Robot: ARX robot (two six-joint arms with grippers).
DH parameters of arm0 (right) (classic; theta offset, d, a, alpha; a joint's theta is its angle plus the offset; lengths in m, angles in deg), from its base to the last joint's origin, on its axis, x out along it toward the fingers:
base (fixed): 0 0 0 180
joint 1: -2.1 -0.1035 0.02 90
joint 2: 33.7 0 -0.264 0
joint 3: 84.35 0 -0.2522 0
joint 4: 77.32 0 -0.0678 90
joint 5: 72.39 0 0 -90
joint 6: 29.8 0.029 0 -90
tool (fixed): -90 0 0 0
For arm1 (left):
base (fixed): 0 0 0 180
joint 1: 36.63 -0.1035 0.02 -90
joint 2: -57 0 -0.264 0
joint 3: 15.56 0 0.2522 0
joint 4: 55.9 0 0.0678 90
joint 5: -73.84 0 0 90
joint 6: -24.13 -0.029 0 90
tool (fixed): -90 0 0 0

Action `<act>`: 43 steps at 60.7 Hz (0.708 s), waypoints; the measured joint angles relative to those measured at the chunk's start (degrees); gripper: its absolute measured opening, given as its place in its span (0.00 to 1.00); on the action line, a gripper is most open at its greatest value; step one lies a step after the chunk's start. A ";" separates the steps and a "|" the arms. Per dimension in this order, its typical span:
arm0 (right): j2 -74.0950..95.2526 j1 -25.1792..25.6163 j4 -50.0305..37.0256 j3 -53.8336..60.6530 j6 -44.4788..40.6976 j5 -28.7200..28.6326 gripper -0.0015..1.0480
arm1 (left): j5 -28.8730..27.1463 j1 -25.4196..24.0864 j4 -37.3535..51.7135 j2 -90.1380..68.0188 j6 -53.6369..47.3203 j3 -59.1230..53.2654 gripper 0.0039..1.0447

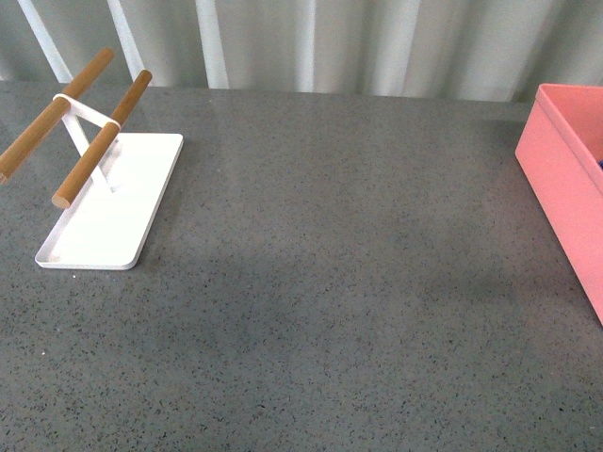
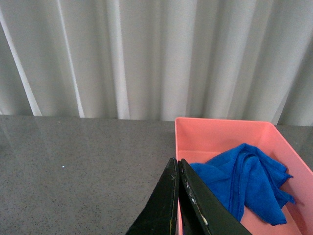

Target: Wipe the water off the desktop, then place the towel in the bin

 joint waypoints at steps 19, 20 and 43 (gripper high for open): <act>-14.51 0.00 13.25 0.22 0.13 0.13 0.03 | 0.00 0.00 0.00 0.00 0.00 0.00 0.94; -15.10 0.00 13.81 0.22 0.17 0.13 0.03 | 0.00 0.00 0.00 0.00 0.00 0.00 0.94; -25.03 0.00 23.50 0.24 0.37 0.15 0.03 | 0.00 0.00 0.00 0.00 0.00 0.00 0.94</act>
